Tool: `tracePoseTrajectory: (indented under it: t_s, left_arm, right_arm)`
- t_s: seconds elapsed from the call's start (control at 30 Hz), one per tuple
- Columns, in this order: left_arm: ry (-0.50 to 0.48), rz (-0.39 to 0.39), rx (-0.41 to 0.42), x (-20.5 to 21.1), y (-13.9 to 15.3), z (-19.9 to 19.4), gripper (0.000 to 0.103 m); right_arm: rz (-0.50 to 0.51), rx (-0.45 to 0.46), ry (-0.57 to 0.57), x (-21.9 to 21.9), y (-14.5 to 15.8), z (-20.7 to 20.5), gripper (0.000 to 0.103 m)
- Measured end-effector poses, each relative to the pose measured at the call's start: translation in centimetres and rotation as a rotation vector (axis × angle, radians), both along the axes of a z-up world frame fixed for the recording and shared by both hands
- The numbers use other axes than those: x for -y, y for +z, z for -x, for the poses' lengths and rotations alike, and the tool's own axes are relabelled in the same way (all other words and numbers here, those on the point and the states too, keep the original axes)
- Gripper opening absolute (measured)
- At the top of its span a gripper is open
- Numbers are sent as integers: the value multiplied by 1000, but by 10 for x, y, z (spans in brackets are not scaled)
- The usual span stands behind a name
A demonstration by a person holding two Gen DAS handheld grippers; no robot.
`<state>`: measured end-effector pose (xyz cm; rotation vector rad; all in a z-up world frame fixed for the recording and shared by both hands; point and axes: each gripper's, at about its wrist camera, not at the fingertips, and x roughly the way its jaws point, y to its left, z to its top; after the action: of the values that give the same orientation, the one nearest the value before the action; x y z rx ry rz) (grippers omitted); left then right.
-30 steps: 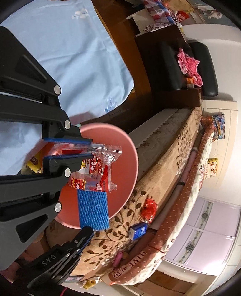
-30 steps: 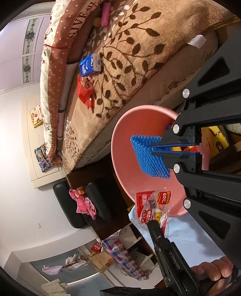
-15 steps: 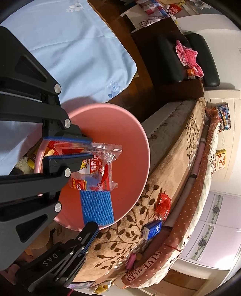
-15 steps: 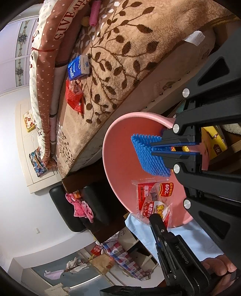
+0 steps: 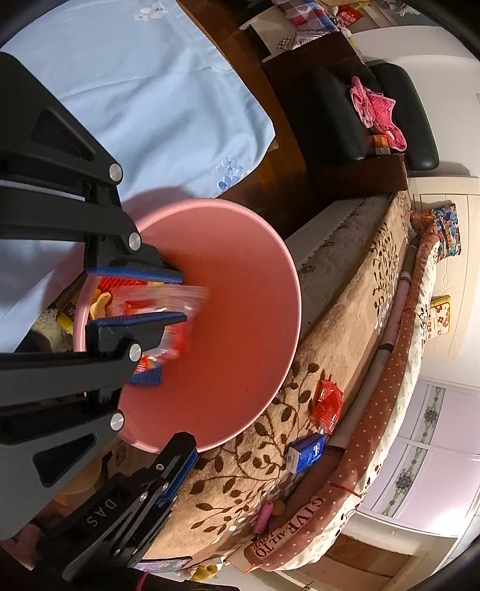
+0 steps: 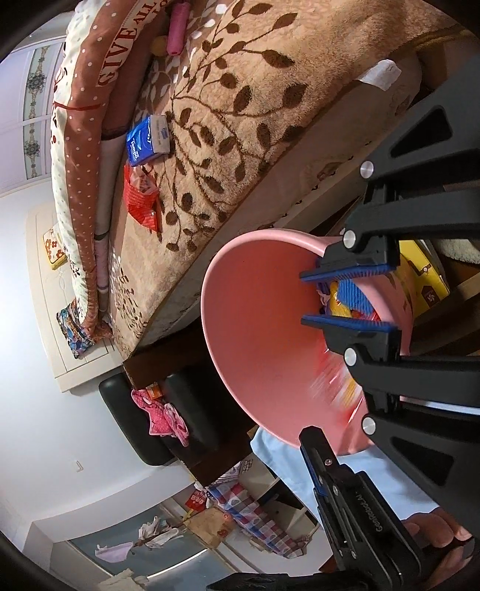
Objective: Collect trash
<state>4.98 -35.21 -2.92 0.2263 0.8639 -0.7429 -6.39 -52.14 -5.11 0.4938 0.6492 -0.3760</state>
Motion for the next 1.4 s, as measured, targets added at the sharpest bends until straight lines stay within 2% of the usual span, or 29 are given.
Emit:
tracePoseTrajectory:
  t_s: [0.07,0.1,0.5,0.77,1.4]
  left_arm:
    - [1,5,-1,0,1,0,26]
    - [3,11,-1,-1,2,1,30]
    - [24,32,17,-13,15,11,32]
    - [20,43,66,-21,27,20,32]
    - [35,64,87,-38,37,30,32]
  right_arm:
    - [2,3,-1,0,1,0,34]
    - [4,7,-2,-1,2,1,35]
    - [31,5,6,-15,9,9,38]
    - [57,1,-14,-23,15,16,47]
    - [89,1,-11,-36,30,24,49]
